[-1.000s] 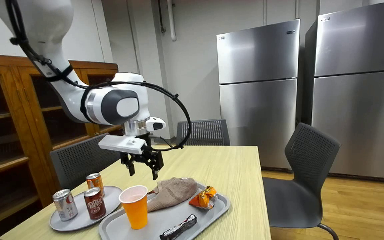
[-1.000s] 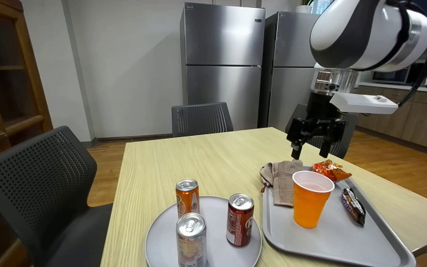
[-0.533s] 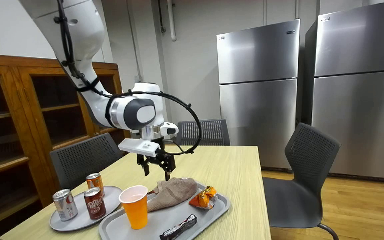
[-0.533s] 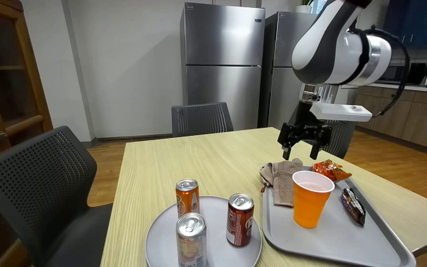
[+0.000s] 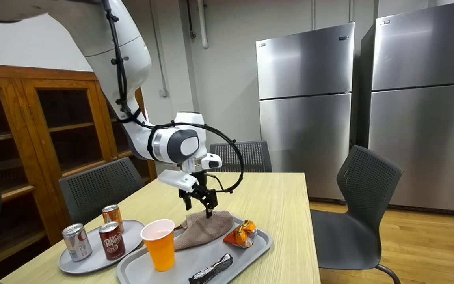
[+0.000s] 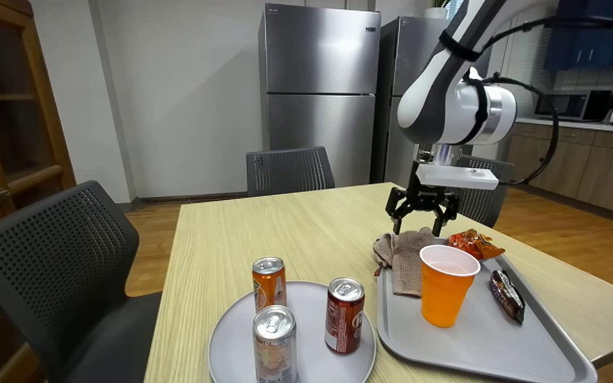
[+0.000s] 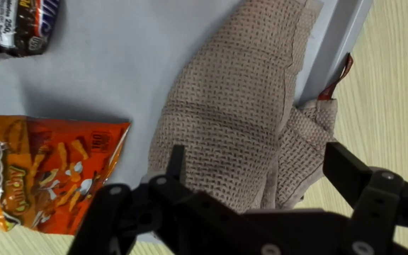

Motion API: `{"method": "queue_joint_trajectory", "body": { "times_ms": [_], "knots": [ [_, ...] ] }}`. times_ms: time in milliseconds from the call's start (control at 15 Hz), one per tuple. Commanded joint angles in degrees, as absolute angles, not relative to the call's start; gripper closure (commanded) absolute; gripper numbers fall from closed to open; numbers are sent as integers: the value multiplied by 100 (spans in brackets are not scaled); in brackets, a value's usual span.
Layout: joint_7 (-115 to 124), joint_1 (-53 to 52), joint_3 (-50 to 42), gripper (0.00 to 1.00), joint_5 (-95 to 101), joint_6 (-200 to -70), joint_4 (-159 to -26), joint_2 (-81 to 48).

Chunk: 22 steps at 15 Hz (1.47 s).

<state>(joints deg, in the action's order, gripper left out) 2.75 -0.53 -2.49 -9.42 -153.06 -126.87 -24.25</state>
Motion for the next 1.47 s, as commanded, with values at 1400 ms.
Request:
{"method": "queue_joint_trajectory", "body": {
  "times_ms": [1400],
  "knots": [
    [1284, -164, -586, 0, -713, -15189, -11885, -3344]
  ]
}}
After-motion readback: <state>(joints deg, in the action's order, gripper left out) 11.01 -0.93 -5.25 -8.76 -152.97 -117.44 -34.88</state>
